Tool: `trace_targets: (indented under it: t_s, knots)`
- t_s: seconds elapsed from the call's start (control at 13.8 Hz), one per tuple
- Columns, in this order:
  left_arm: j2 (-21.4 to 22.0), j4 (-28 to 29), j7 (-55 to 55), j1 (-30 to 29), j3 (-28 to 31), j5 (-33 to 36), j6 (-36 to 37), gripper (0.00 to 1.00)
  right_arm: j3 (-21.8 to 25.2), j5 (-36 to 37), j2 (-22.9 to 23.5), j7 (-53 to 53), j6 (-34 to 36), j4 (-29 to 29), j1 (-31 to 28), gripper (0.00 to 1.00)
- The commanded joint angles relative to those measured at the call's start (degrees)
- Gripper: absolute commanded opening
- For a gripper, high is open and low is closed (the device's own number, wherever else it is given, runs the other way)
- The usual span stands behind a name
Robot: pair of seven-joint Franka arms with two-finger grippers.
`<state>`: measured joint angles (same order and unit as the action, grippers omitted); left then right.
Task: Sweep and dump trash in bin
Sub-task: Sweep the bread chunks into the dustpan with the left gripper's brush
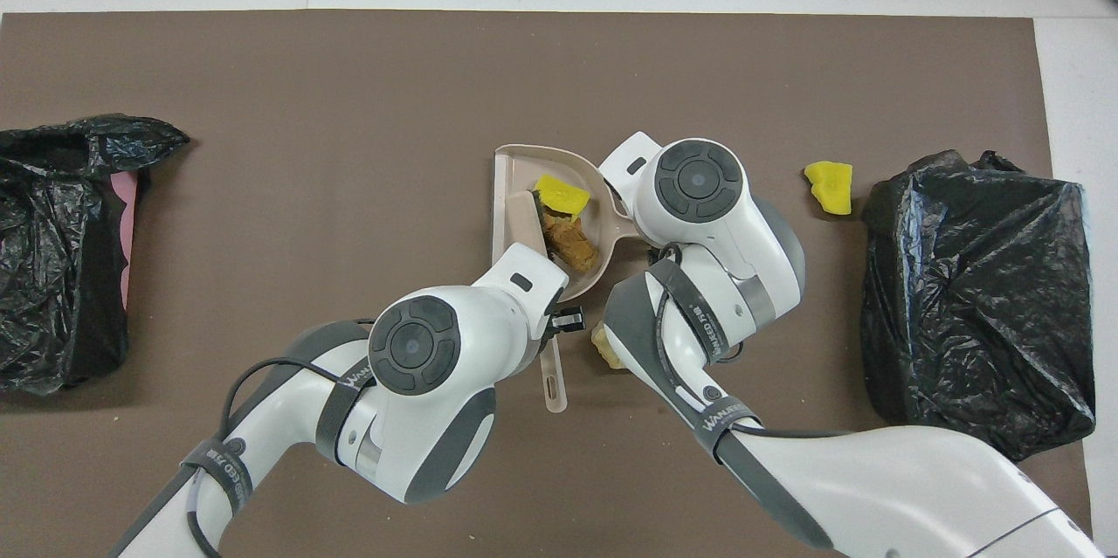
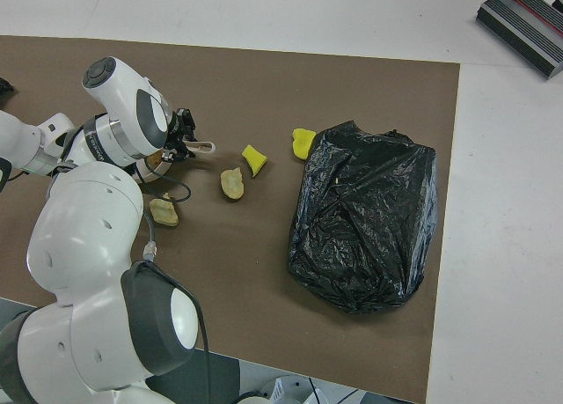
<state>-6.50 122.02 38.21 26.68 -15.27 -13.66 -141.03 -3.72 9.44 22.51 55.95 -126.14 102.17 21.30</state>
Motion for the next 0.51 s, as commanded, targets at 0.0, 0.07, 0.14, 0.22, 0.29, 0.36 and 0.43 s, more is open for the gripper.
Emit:
trace_targets:
  t_s: [0.0,0.07,0.14,0.22,0.29,0.36,0.43]
  knots:
    - [-0.2,-1.2,0.9,-0.7,1.3,-1.2,0.5,0.00,-0.6,0.8,2.0,-1.6,-1.4,-0.8,0.2,0.00]
    - [0.1,-1.7,1.3,-1.7,1.3,-1.1,1.8,0.00,-0.6,0.8,2.0,-2.1,-1.4,-0.8,0.2,0.00]
    - [0.3,-2.7,1.4,-3.3,1.4,-1.1,4.2,0.00,-0.6,0.8,2.0,-2.8,-1.4,-0.8,0.1,0.00]
    - [0.8,-3.3,1.4,-4.4,1.4,-1.0,6.8,0.00,-0.6,0.8,1.9,-3.2,-1.4,-0.8,0.1,0.00]
    - [1.7,-3.4,1.4,-5.1,1.5,-0.9,9.2,0.00,-0.6,0.8,1.9,-3.2,-1.4,-0.8,-0.4,0.00]
    - [2.7,-3.1,1.4,-5.5,1.6,-0.8,11.8,0.00,-0.6,0.8,1.8,-2.9,-1.4,-1.0,-0.6,0.00]
    - [3.6,-2.8,1.5,-5.5,1.6,-0.7,15.0,0.00,-0.6,0.8,1.5,-2.6,-1.3,-1.0,-0.7,0.00]
